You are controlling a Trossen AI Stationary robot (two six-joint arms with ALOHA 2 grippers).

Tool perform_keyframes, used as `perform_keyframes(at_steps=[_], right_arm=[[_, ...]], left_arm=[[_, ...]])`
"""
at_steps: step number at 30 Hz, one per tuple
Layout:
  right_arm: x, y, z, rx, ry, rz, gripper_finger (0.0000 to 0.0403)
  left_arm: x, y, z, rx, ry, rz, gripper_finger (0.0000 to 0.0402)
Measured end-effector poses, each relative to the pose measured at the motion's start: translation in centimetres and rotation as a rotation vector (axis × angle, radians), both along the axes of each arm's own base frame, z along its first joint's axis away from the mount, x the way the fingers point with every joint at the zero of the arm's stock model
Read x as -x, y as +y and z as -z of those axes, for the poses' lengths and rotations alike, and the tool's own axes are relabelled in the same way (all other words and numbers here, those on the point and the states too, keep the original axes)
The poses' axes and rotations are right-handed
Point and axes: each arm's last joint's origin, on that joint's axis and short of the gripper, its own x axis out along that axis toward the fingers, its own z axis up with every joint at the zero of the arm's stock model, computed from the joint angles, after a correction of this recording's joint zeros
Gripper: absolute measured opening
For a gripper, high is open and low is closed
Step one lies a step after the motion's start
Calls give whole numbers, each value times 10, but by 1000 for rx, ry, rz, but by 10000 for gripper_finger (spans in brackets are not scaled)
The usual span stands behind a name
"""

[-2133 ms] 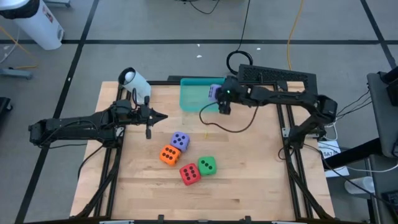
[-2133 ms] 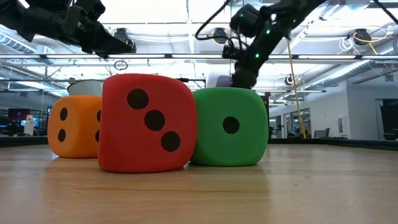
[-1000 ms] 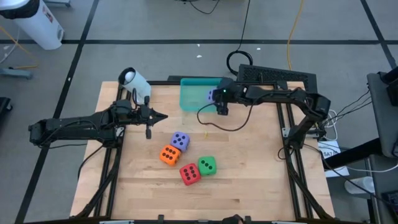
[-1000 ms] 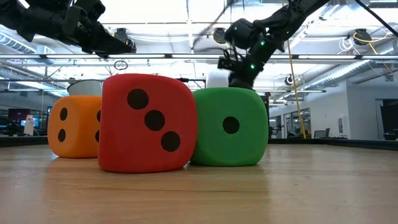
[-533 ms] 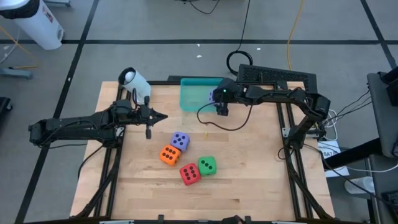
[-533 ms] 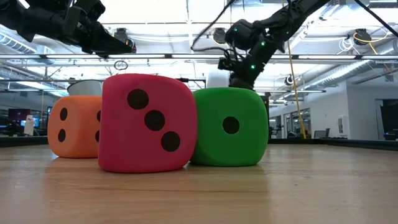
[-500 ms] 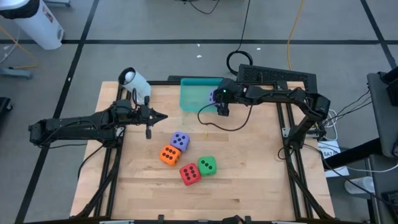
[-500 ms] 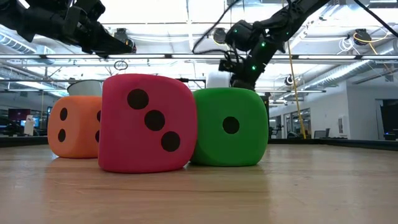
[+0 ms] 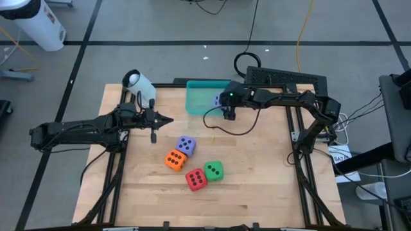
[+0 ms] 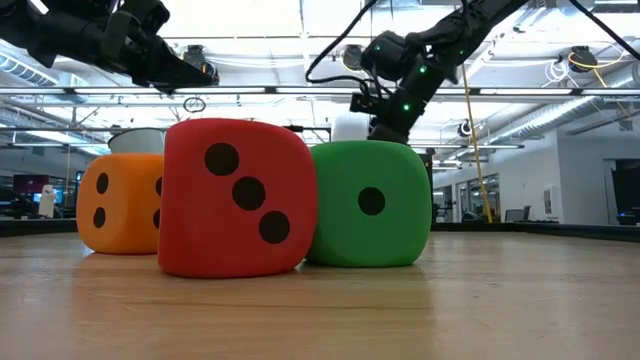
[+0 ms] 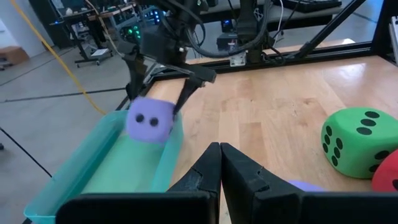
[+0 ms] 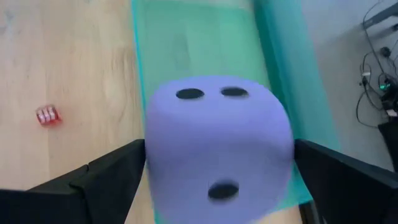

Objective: Pick & Place Dice
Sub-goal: Put the large purple dice into the blue bin, then put the large green dice into the blue bin

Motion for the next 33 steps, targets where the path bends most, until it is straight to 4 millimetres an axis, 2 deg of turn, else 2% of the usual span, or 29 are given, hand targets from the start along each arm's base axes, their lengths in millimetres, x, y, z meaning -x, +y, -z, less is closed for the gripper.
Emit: perform_keyframes(at_steps=[4, 14, 26, 29, 33], right_arm=[[-4, -2, -5, 14, -79, 49, 400], [-6, -3, -7, 22, -101, 27, 400], [-17, 0, -20, 36, -284, 53, 398], [-13, 2, -26, -41, -332, 76, 385], [-4, 13, -46, -212, -460, -24, 334]], left_arm=[[0, 0, 0, 5, -1, -2, 21], [0, 0, 0, -7, 1, -1, 21], [0, 0, 0, 7, 0, -4, 21], [0, 0, 0, 7, 0, -4, 21], [0, 0, 0, 7, 0, -4, 21]])
